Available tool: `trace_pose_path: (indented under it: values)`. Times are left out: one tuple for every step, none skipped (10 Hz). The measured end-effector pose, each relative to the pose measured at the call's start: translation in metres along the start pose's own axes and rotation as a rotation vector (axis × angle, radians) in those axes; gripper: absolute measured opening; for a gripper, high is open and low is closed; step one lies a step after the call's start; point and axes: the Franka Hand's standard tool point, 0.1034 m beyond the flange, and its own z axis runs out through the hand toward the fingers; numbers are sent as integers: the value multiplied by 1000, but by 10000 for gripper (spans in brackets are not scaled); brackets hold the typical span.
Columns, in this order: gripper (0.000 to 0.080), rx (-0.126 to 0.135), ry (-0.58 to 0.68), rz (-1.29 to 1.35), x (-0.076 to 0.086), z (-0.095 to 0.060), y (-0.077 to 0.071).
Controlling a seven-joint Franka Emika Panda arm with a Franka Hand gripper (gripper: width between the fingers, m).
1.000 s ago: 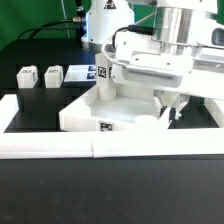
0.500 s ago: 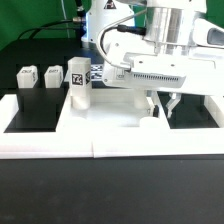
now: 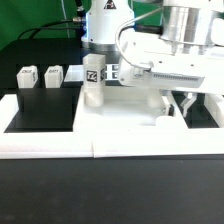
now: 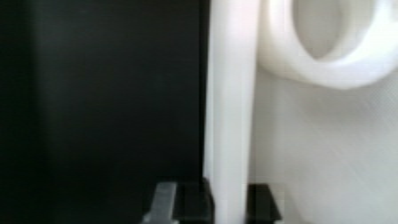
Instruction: Assemble square table
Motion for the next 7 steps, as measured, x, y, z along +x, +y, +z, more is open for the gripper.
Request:
trace_pose_path:
  values:
    - [64,18,15,21,-1,-4,9]
    - [64,44,36,25,-2,-8,17]
    - [64,53,47,22,-2,-9,22]
    - [64,59,56,18,-2,-8,26]
    - [64,69,67,15,-2,-7,29]
    - [64,73,73,14,-2,-6,29]
    - [64,74,75,16,-2,-5,27]
